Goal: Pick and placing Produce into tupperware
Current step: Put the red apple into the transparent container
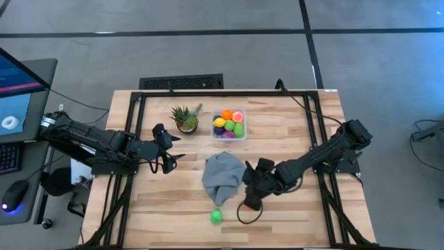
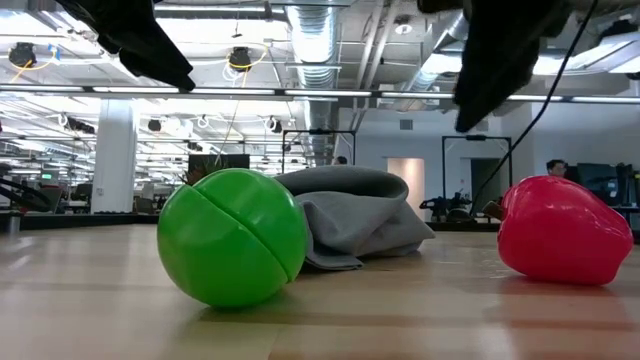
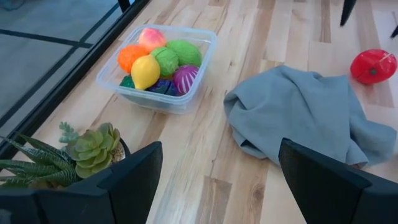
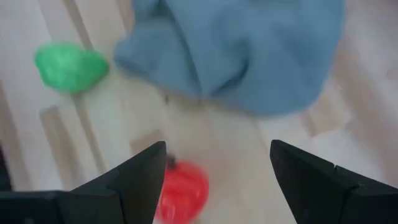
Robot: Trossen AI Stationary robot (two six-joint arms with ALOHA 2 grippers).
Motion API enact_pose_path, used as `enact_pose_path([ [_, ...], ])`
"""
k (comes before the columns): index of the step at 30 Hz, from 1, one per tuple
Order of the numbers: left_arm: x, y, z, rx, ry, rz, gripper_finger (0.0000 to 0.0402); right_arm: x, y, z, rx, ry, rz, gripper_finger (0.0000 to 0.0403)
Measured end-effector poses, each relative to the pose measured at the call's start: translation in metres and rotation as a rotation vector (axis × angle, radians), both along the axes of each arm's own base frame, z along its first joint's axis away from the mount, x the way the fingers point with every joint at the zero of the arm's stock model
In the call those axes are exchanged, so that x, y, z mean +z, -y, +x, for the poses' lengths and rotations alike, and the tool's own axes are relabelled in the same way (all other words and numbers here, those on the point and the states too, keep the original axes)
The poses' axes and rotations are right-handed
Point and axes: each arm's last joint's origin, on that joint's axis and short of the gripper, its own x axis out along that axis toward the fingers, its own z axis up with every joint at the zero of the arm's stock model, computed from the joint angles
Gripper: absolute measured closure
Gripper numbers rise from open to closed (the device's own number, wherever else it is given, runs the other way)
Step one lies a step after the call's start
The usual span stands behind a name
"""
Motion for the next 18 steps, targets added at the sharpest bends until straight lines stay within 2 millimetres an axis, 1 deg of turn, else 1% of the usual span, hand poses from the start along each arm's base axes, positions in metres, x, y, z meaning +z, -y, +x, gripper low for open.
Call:
enact_pose_path([
  [4,0.001,0.000,0.000,0.001,0.008,-0.001,0.0090,-0.004,0.013,0.008,0.021,-0.109,0.206,0.0092],
  [9,0.000,0.000,0.000,0.008,0.008,0.005,0.0090,-0.005,0.038,0.018,-0.115,-0.140,0.315,0.0101],
  [11,0.001,0.000,0.000,0.010,0.010,0.001,0.0090,-0.005,0.046,0.020,-0.119,-0.131,0.304,0.0109],
  [13,0.001,0.000,0.000,0.015,0.012,-0.006,0.0090,-0.003,0.050,0.021,-0.103,-0.115,0.279,0.0117],
  [18,0.000,0.000,0.000,0.020,0.014,-0.021,0.0090,-0.003,0.045,0.019,-0.051,-0.109,0.238,0.0121],
])
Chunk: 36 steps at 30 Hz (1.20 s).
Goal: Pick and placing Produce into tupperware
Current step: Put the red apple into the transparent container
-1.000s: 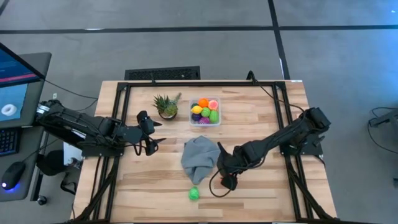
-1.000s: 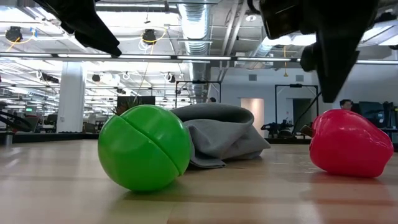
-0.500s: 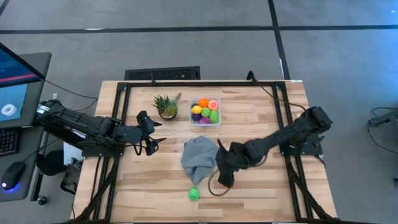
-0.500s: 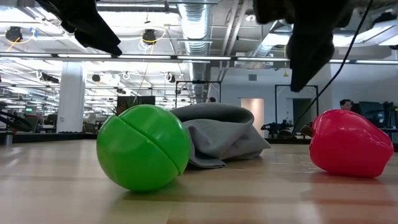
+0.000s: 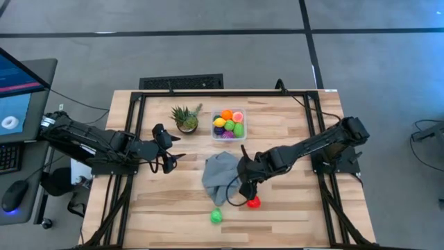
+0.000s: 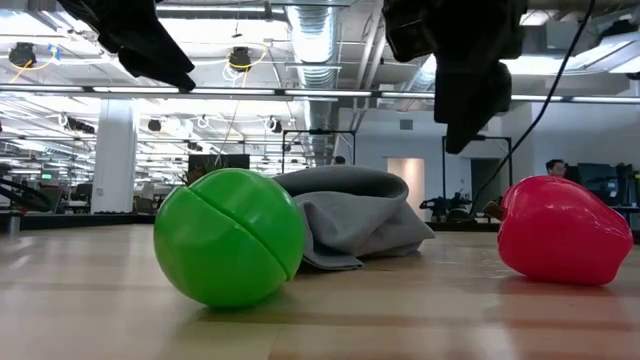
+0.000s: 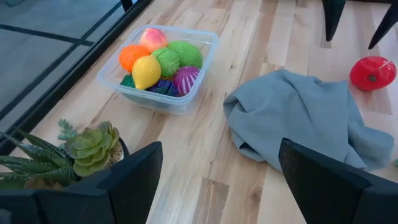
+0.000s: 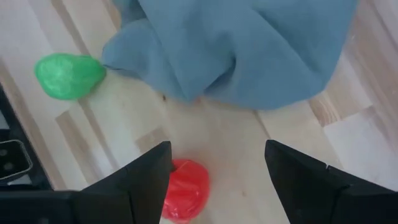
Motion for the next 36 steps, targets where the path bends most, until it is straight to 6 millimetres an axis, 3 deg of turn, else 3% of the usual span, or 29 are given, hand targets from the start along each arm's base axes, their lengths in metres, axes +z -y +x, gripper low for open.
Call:
enact_pose_path([
  [7,0.000,0.000,0.000,0.005,0.000,-0.007,0.0090,-0.001,-0.007,-0.006,0.038,-0.030,-0.031,0.0110],
  [16,0.000,0.000,0.000,0.002,-0.001,-0.004,0.0090,-0.003,-0.006,-0.012,-0.041,-0.084,-0.076,0.0010],
  [23,-0.001,0.000,-0.001,-0.003,-0.011,-0.008,0.0090,-0.001,-0.036,-0.018,0.103,-0.017,-0.070,0.0024],
  [29,-0.002,0.000,-0.001,-0.002,-0.023,-0.006,0.0090,0.001,-0.062,-0.026,0.230,0.045,-0.071,0.0013],
  [36,-0.002,0.000,-0.001,-0.002,-0.023,-0.006,0.0090,-0.002,-0.073,-0.033,0.226,0.047,-0.132,0.0005],
])
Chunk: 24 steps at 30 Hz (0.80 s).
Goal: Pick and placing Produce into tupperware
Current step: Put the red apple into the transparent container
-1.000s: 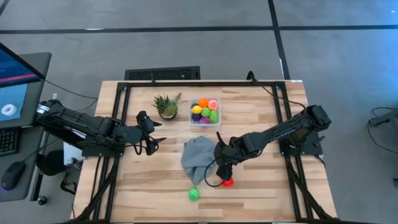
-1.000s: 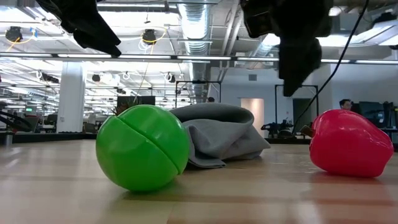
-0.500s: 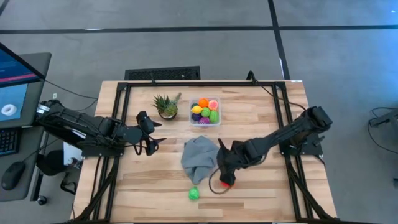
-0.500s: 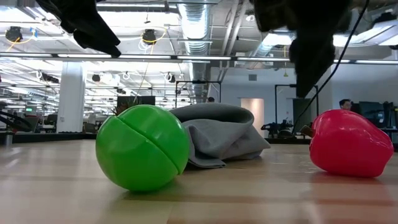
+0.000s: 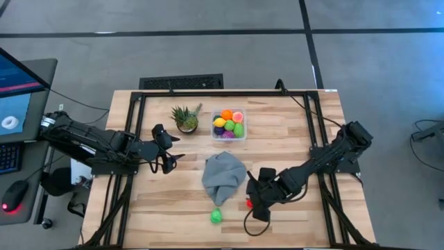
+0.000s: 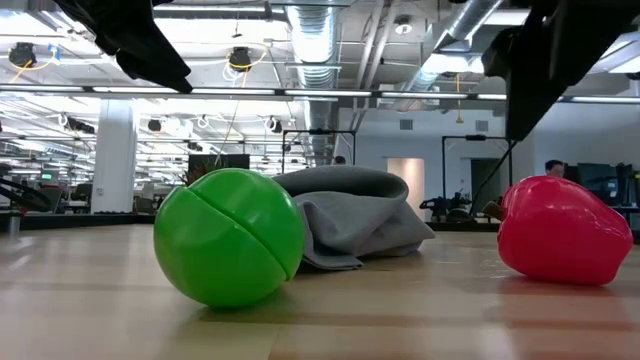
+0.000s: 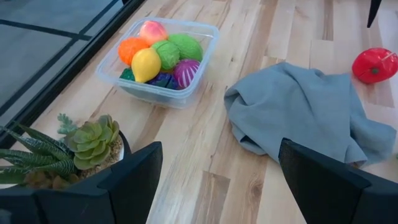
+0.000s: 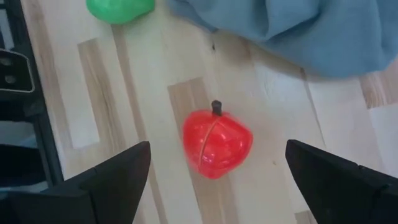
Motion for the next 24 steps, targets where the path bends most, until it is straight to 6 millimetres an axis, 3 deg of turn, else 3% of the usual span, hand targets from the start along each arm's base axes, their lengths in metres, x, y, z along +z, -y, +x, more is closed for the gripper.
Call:
enact_pose_path([
  [5,0.000,0.000,0.000,0.000,0.000,0.000,0.0090,0.000,0.000,0.000,-0.007,0.005,-0.013,0.0004],
  [24,-0.001,0.004,-0.002,0.003,-0.001,-0.034,0.0090,-0.050,-0.015,0.016,-0.011,-0.088,-0.022,0.0006],
])
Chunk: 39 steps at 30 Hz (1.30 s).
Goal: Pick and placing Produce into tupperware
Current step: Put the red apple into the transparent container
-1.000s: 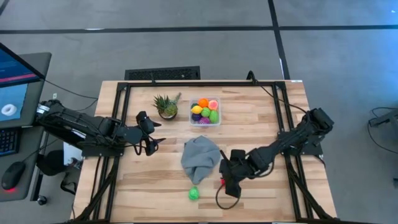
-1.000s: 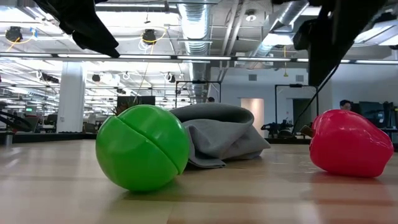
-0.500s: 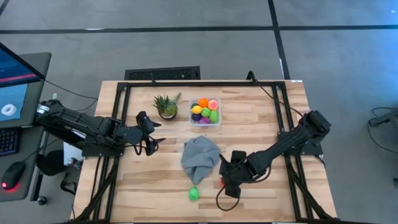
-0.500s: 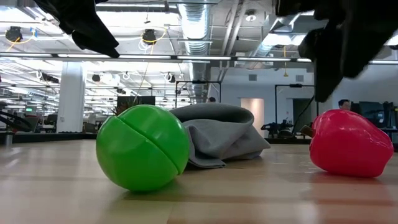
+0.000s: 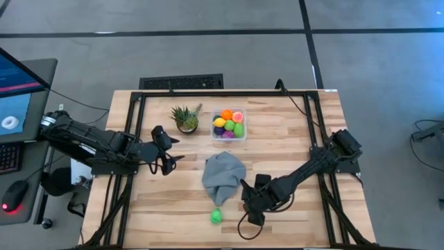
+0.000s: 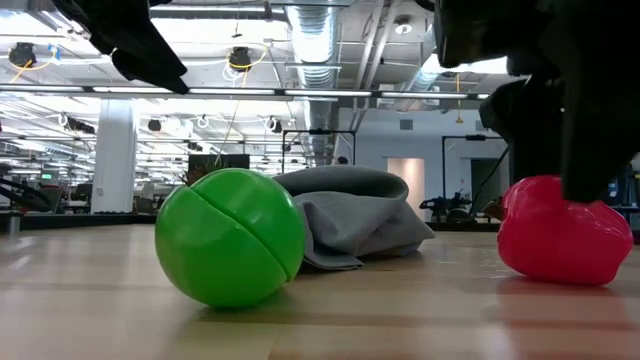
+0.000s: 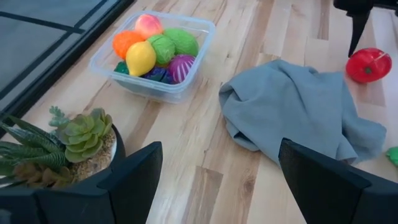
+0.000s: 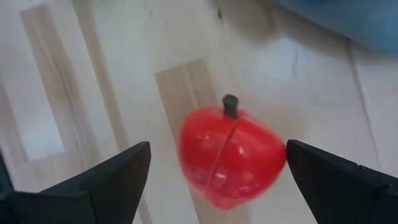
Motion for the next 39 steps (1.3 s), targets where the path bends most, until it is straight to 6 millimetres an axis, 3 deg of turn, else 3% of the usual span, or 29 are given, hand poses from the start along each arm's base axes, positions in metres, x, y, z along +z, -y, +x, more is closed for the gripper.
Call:
enact_pose_path([
  [13,-0.001,0.000,0.000,-0.010,-0.008,-0.008,0.0090,-0.014,0.001,0.002,-0.016,-0.031,-0.038,0.0016],
  [39,-0.001,0.000,-0.001,-0.011,-0.015,0.007,0.0090,-0.022,0.009,-0.002,-0.071,-0.073,-0.057,0.0017],
])
